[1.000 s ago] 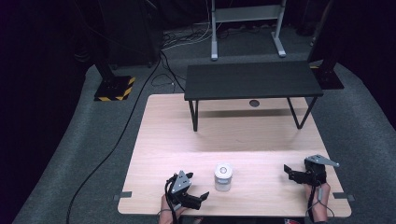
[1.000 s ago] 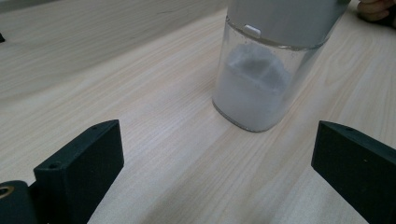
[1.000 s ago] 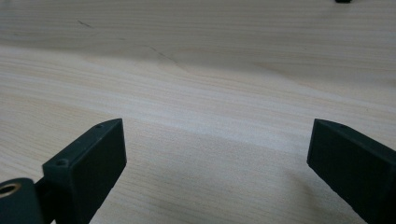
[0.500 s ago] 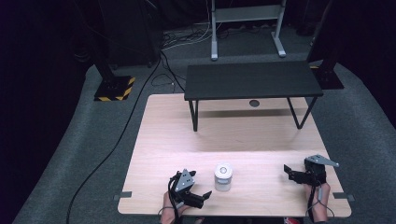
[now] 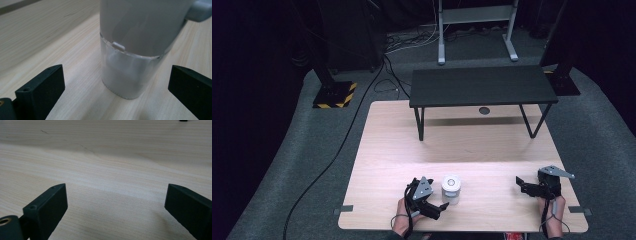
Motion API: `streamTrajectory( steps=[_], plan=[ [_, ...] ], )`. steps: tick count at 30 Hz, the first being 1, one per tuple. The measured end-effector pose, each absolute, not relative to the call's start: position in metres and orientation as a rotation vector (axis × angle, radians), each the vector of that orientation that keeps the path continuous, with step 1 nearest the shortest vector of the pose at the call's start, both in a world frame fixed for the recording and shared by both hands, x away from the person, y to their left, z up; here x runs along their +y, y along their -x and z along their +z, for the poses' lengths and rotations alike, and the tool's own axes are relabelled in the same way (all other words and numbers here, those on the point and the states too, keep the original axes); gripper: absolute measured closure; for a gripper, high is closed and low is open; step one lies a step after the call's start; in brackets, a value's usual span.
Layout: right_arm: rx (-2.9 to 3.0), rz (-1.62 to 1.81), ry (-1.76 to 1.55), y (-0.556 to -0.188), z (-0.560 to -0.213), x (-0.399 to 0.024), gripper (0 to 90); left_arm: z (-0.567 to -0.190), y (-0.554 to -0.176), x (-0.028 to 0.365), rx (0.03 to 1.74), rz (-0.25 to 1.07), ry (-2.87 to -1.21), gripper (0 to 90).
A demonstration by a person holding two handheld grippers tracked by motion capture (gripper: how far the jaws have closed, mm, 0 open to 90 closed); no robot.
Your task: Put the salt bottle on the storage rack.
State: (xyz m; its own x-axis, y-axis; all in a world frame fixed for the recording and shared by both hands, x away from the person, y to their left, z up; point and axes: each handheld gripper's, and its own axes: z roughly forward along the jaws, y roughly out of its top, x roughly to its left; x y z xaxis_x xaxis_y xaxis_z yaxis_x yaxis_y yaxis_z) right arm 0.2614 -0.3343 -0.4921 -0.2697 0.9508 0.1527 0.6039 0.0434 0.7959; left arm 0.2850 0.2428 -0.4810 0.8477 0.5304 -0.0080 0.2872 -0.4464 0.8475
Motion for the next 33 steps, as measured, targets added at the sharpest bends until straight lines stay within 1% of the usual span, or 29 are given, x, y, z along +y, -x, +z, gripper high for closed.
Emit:
streamTrajectory(
  steps=[6, 9, 11, 16, 18, 19, 21, 22, 23, 33],
  plan=[
    [1.912, 1.102, -1.562, -0.262, -0.492, -0.334, 3.5, -0.481, -0.299, 0.241, 0.564, 0.281, -2.063, 0.2],
    [1.909, 1.104, -1.564, -0.262, -0.492, -0.334, 3.6, -0.480, -0.306, 0.236, 0.531, 0.264, -2.075, 0.3],
    [1.910, 1.103, -1.564, -0.262, -0.492, -0.334, 3.6, -0.480, -0.316, 0.232, 0.491, 0.219, -2.078, 0.6],
    [1.910, 1.106, -1.562, -0.262, -0.492, -0.334, 3.6, -0.481, -0.326, 0.222, 0.460, 0.193, -2.096, 2.1],
    [1.909, 1.108, -1.562, -0.261, -0.492, -0.334, 3.6, -0.482, -0.327, 0.218, 0.471, 0.192, -2.097, 5.0],
    [1.909, 1.109, -1.562, -0.261, -0.492, -0.334, 3.6, -0.483, -0.329, 0.216, 0.473, 0.188, -2.098, 9.6],
    [1.909, 1.110, -1.563, -0.261, -0.492, -0.335, 3.6, -0.485, -0.331, 0.216, 0.467, 0.178, -2.093, 15.4],
    [1.908, 1.111, -1.563, -0.261, -0.492, -0.335, 3.5, -0.490, -0.334, 0.218, 0.464, 0.149, -2.068, 22.0],
    [1.908, 1.112, -1.563, -0.261, -0.492, -0.335, 3.6, -0.489, -0.330, 0.215, 0.475, 0.175, -2.067, 26.2],
    [1.906, 1.119, -1.564, -0.261, -0.493, -0.336, 3.5, -0.490, -0.325, 0.213, 0.480, 0.212, -2.062, 27.4]
  ],
)
